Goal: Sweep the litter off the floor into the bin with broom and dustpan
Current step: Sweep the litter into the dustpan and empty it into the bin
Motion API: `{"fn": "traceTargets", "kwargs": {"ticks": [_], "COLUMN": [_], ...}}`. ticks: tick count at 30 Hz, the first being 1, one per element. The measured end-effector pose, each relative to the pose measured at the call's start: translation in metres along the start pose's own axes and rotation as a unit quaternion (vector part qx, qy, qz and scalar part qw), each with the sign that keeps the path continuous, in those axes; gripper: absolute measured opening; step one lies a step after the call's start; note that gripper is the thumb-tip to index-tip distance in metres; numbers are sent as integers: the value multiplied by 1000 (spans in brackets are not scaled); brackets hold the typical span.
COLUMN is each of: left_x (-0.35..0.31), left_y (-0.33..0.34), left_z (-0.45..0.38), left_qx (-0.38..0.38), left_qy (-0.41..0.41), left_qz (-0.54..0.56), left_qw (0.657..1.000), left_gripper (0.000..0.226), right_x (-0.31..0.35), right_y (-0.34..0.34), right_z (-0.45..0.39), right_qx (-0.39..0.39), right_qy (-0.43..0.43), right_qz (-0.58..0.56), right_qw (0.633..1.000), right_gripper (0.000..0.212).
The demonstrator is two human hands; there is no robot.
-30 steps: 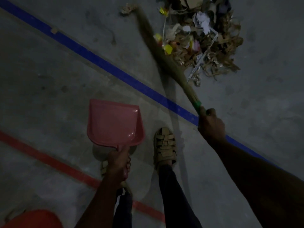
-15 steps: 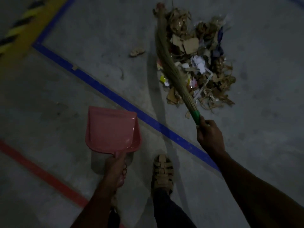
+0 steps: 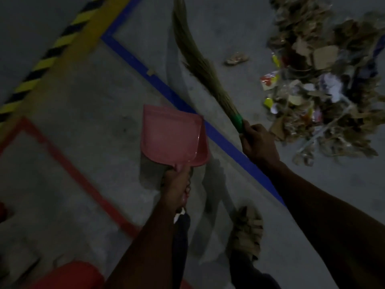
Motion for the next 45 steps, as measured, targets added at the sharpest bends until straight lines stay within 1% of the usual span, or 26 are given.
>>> {"fn": "traceTargets", "kwargs": {"ticks": [3, 7, 10, 12, 18, 23, 25, 27, 29, 31, 33, 37, 39, 40, 45], "left_x": [-5, -15, -28, -38, -76, -126, -144, -158, -169, -178, -190, -198, -202, -203, -205], "left_y": [-26, -63, -77, -83, -79, -44, -26, -9, 12, 32, 55, 106, 128, 139, 178], "left_z": [-12, -30, -39, -43, -54, -52, -47, -41, -38, -36, -34, -28, -26, -26, -24], "left_qx": [8, -3, -1, 2, 19, 46, 57, 63, 64, 65, 68, 82, 87, 89, 95], "left_qy": [-15, -37, -48, -55, -45, -25, -18, -9, 1, 10, 23, 28, 24, 18, 3], "left_qz": [23, 23, 22, 23, 2, -44, -67, -93, -110, -120, -115, -131, -136, -139, -161], "left_qw": [1000, 999, 999, 998, 999, 998, 996, 994, 992, 991, 991, 988, 987, 986, 982], "left_gripper": [33, 33, 28, 27, 32, 30, 34, 37, 39, 38, 35, 33, 32, 32, 31], "right_x": [40, 82, 98, 94, 36, -19, -32, -40, -47, -49, -54, -63, -62, -64, -90], "right_y": [28, 65, 78, 73, 28, -37, -66, -88, -107, -112, -113, -114, -121, -126, -139], "right_z": [-32, -67, -84, -91, -84, -58, -45, -32, -19, -8, -2, -1, -20, -33, -116], "right_qx": [40, 120, 166, 170, 116, 50, 30, 17, 2, -8, -21, -41, -72, -75, -66], "right_qy": [-26, -48, -21, 22, 137, 230, 255, 266, 272, 253, 230, 216, 182, 174, 166], "right_qz": [-4, 40, 111, 124, 97, 121, 128, 127, 132, 137, 114, 37, 0, -19, -62], "right_qw": [999, 991, 980, 977, 979, 964, 958, 955, 953, 958, 966, 975, 981, 982, 982], "right_gripper": [54, 54, 54, 52, 42, 27, 27, 31, 41, 49, 48, 48, 45, 42, 50]}}
Point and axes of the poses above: each hand's wrist, its own z-axis away from the middle knuckle, its own y-axis out of the palm, x = y × z, the point moved 9 cm from there along -z, towards the middle knuckle, and after that the axes turned 6 degrees about x, right-handed, at the moved point
